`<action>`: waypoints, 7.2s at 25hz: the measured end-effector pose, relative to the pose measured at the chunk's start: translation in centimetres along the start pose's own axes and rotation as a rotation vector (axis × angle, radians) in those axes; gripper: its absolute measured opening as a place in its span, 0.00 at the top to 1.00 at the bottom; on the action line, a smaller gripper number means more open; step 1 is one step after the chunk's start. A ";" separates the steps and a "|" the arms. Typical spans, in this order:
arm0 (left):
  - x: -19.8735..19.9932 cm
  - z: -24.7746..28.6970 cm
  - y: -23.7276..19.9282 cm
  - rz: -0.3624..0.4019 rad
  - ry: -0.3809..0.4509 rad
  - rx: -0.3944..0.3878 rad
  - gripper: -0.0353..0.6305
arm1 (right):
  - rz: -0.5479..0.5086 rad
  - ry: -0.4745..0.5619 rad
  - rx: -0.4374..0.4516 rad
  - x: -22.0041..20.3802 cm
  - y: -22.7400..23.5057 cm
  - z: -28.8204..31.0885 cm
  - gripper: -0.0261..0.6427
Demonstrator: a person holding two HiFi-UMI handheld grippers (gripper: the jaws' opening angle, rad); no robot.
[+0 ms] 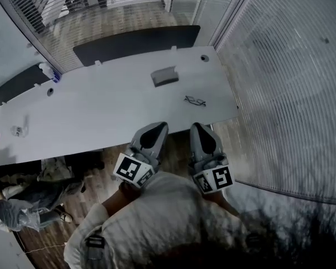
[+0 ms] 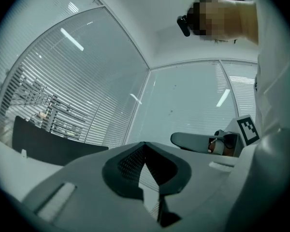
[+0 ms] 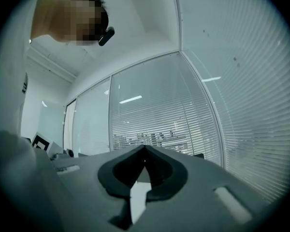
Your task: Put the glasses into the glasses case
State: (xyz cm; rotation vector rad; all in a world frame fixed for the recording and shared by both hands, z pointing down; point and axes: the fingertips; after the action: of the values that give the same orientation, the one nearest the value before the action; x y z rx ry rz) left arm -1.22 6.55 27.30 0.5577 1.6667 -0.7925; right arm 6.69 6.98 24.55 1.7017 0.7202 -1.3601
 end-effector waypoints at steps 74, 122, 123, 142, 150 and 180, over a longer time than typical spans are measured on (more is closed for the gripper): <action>-15.4 13.3 -4.8 -0.125 -0.306 -0.079 0.94 | -0.031 -0.333 -0.138 -11.3 15.4 5.9 0.96; -39.5 19.5 -11.2 -0.208 -0.597 -0.008 0.94 | -0.948 -1.097 0.297 -43.4 33.2 8.1 0.87; -39.5 19.5 -11.2 -0.209 -0.598 -0.008 0.94 | -0.952 -1.093 0.295 -43.4 33.2 8.2 0.88; -37.9 19.5 -11.7 -0.209 -0.568 0.003 0.94 | -1.020 -1.023 0.261 -40.6 32.9 9.6 0.93; -36.0 19.5 -13.2 -0.200 -0.540 0.029 0.94 | -1.054 -0.974 0.265 -38.6 31.8 11.9 0.93; -33.1 15.2 -25.9 -0.230 -0.482 0.295 0.95 | -1.326 -0.758 0.567 -40.2 24.6 27.9 0.93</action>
State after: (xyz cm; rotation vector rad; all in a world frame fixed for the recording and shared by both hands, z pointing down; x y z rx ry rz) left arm -2.24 -20.39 62.97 0.3392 1.1857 -1.2462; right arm 3.18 -27.08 67.25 0.7313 1.0865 -3.1010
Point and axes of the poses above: the fingertips, and each gripper's own axes: z forward along the fingers, y to its right, x out of its top, and after that the axes turned 7 degrees about z, right-handed
